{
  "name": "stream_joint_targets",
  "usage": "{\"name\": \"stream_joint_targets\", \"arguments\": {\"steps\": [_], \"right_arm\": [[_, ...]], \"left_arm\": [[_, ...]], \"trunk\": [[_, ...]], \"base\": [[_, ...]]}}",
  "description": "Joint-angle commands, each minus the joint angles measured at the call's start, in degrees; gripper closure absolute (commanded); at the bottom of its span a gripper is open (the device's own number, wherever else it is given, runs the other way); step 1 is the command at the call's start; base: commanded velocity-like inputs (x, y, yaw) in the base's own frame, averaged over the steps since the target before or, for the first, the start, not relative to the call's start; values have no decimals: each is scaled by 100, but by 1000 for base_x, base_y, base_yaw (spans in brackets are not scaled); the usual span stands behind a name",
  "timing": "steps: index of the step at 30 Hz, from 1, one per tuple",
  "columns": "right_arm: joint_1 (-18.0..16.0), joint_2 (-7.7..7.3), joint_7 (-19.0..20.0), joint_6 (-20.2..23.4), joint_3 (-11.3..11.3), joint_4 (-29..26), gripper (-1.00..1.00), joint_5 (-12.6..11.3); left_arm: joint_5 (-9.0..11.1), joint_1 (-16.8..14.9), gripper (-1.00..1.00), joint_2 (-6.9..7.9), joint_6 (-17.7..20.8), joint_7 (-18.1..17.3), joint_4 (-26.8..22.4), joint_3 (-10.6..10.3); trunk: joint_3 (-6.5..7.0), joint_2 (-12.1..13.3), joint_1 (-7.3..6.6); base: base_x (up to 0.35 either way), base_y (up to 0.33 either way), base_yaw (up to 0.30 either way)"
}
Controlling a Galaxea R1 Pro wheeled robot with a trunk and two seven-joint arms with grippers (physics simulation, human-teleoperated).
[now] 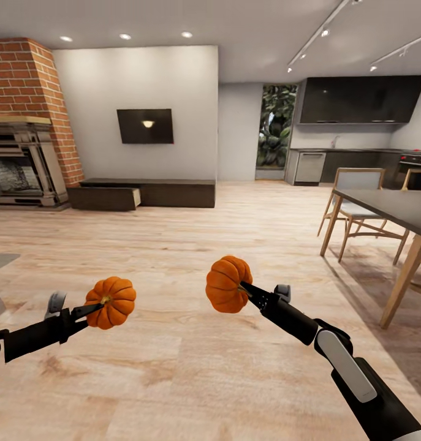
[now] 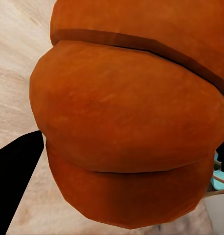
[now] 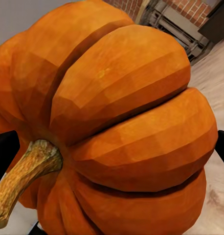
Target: Place each of the two pumpkins and all three candles from the living room inside a cabinet in the living room (use any cabinet), then make sure every cabinet is closed, and position the cauldron so it is next to a table in the living room.
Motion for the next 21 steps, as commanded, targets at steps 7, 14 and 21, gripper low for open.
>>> {"name": "stream_joint_targets", "arguments": {"steps": [7,14,21], "right_arm": [[-4,-6,-34,35,6,2,100,-54],[-4,1,-34,35,6,2,100,-54],[-4,-2,-34,35,6,2,100,-54]], "left_arm": [[-25,-3,100,-3,24,-18,0,-26],[-30,-3,100,-7,24,-18,0,-27],[-29,-3,100,-7,24,-18,0,-27]], "trunk": [[36,3,-11],[-30,3,-11],[-23,161,-98]], "base": [[0,0,-1],[0,0,0],[0,0,0]]}}
